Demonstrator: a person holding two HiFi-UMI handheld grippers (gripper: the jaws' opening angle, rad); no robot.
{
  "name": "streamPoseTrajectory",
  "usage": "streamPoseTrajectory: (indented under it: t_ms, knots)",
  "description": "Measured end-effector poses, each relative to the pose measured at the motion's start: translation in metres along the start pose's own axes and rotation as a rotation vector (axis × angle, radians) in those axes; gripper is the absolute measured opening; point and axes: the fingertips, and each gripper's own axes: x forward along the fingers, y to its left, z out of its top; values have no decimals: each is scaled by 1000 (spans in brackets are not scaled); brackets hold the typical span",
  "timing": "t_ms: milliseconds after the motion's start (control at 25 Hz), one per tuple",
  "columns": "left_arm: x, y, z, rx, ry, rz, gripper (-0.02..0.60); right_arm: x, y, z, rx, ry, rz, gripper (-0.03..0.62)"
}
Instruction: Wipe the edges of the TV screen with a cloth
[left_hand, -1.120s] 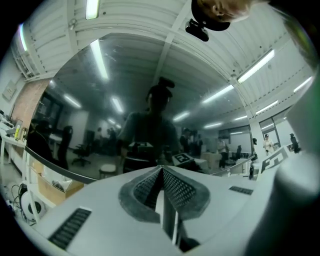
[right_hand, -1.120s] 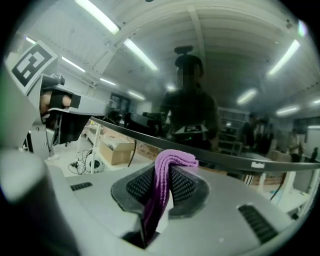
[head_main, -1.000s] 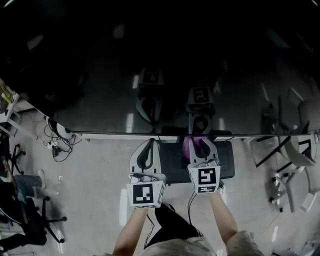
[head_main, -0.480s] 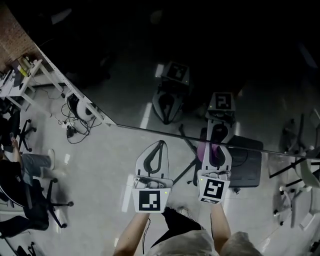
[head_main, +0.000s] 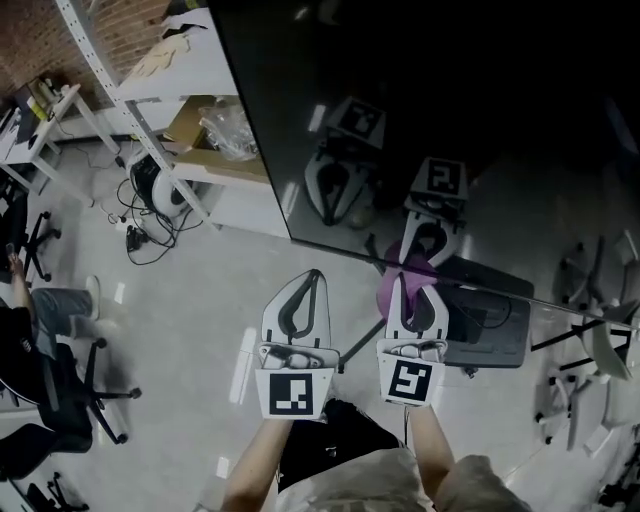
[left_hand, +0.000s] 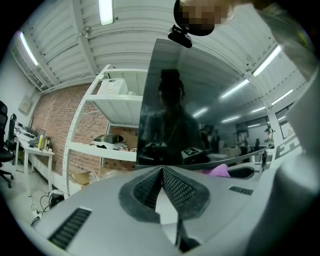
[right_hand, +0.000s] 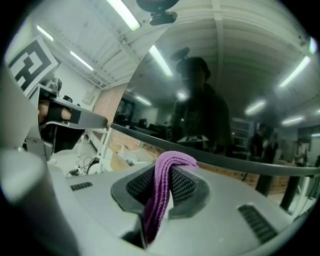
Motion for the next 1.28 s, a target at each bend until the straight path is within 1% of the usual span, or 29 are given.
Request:
streamPoseTrajectory:
  t_ms: [160,280,360,440,560,640,760,880,960,1000,1080,1120,1160,1200,1280]
  knots:
    - [-5,30,9,-1,-7,14,15,15,37,13,0,-8,47,63]
    - [-9,62,12,17,-19,-10,15,26,74,25,8,-23,45,63]
    - [-9,85,11,1,-30,-35,15,32,100,32,5,-25,31,63]
    - [-7,106,8,-18,-25,-66,15,40,120,37,-1,-12,-3,63]
    - [-8,134,10,-28,-14,-132,15,55,139,43,13,11,-90,63]
    - [-12,154,7,-31,8,-172,15,61,152,45,7,35,-141,63]
    - [-14,188,2,-48,46,-199,15,68,163,47,-7,61,-213,63]
    - [-14,207,4,-25,38,-223,15,72,170,53,4,45,-258,63]
    - [-12,210,6,-1,17,-242,15,76,176,59,-33,21,-264,63]
    - [-11,211,7,3,9,-251,15,78,182,62,-79,14,-254,63]
    - [-10,210,9,-1,-4,-265,15,81,196,71,-184,13,-211,63]
    - [-10,208,12,-2,-9,-271,15,80,203,77,-193,7,-190,63]
    - [-10,207,17,-1,-12,-274,15,77,208,87,-156,-13,-176,63]
    - [-10,204,26,4,-17,-276,15,72,210,99,-74,-48,-176,63]
    - [-11,197,51,11,-41,-272,15,61,207,126,124,-113,-185,63]
